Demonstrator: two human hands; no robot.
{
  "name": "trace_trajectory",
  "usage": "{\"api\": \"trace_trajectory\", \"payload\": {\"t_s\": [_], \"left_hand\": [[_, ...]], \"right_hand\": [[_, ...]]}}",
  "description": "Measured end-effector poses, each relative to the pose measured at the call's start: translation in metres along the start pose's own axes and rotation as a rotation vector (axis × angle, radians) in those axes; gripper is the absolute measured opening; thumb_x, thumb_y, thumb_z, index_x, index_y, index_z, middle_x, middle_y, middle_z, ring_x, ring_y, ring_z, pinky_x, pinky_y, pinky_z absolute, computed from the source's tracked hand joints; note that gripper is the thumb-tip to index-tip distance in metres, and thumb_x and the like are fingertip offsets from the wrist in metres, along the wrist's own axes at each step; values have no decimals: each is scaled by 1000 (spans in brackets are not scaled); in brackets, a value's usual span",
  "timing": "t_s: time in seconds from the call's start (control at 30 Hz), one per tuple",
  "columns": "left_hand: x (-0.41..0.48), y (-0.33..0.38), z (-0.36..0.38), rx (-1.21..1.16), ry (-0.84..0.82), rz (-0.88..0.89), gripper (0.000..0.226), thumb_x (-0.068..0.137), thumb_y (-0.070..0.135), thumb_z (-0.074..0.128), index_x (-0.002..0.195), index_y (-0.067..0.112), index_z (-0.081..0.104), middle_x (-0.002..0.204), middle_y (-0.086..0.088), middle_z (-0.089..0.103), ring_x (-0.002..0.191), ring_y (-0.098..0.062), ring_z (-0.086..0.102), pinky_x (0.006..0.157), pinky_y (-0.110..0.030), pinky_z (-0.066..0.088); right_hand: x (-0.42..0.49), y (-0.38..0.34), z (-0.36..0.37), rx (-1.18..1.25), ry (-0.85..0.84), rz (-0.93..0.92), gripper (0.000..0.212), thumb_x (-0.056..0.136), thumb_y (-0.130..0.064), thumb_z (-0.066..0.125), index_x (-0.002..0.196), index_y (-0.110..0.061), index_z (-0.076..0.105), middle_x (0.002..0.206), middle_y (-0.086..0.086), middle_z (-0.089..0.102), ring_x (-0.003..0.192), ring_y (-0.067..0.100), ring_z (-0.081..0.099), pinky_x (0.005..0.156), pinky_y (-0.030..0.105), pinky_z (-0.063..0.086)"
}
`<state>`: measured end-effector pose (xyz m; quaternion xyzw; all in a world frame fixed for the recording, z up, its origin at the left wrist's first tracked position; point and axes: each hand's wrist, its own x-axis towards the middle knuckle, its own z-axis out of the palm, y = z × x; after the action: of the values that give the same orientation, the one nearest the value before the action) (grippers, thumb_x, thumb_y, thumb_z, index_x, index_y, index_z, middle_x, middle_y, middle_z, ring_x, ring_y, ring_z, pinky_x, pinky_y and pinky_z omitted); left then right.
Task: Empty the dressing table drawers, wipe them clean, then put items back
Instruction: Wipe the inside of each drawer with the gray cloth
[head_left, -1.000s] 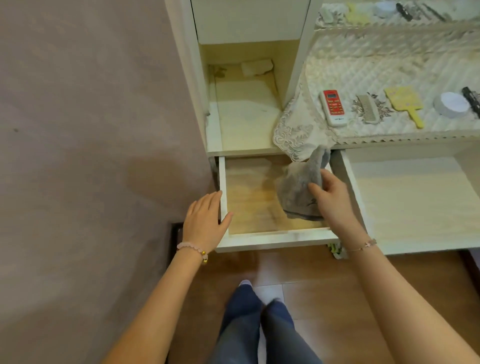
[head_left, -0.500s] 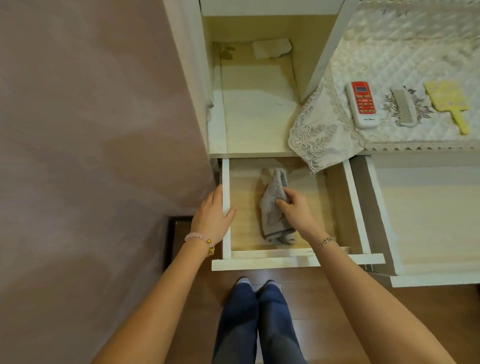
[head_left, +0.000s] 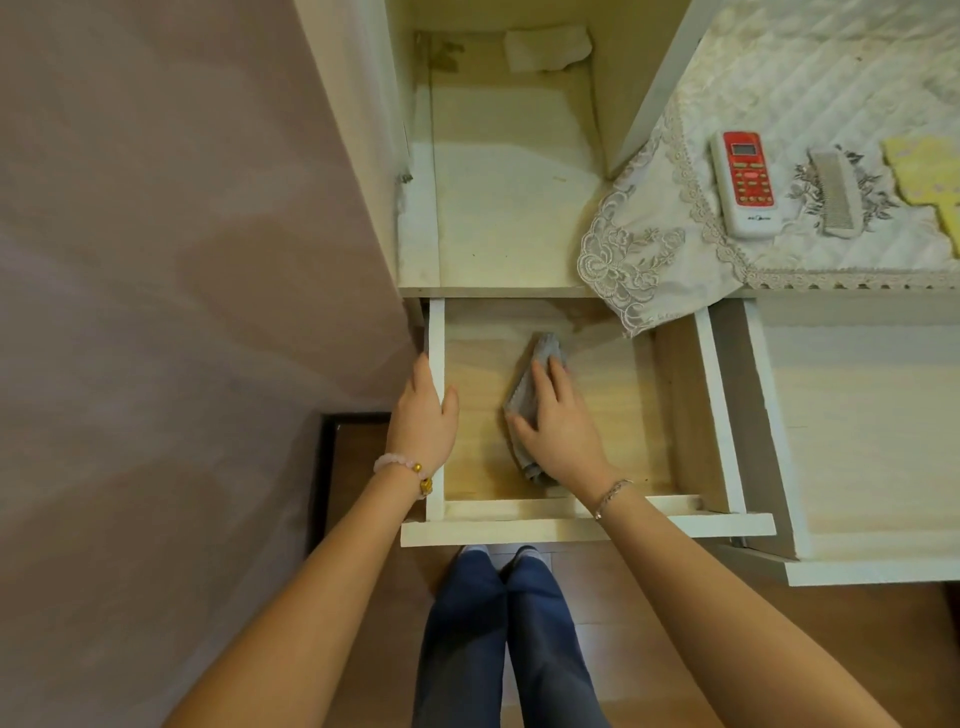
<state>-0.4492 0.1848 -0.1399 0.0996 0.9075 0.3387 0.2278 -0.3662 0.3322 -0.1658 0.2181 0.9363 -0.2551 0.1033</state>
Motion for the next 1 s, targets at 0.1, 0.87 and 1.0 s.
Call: {"api": "trace_trajectory", "payload": {"t_s": [0.1, 0.87, 1.0], "left_hand": [[0, -4, 3, 7, 25, 8, 50, 99, 22, 37, 144, 7, 22, 137, -18, 44, 111, -33, 53, 81, -34, 44], [2, -17, 16, -202, 152, 87, 39, 97, 28, 40, 136, 21, 40, 97, -4, 60, 72, -10, 54, 54, -13, 36], [0, -16, 15, -230, 162, 107, 38, 99, 30, 39, 136, 21, 41, 95, 3, 59, 73, -5, 56, 53, -6, 41]], "right_hand": [[3, 3, 12, -162, -35, -3, 82, 90, -42, 52, 148, -4, 9, 156, 19, 6, 144, 36, 6, 118, 43, 12], [46, 8, 31, -11, 174, -192, 71, 89, -36, 51, 147, -10, 21, 157, 9, 13, 145, 27, 3, 119, 39, 4], [62, 4, 32, -31, 159, -332, 64, 91, -27, 52, 145, -6, 25, 155, 12, 20, 144, 29, 10, 119, 38, 8]]}}
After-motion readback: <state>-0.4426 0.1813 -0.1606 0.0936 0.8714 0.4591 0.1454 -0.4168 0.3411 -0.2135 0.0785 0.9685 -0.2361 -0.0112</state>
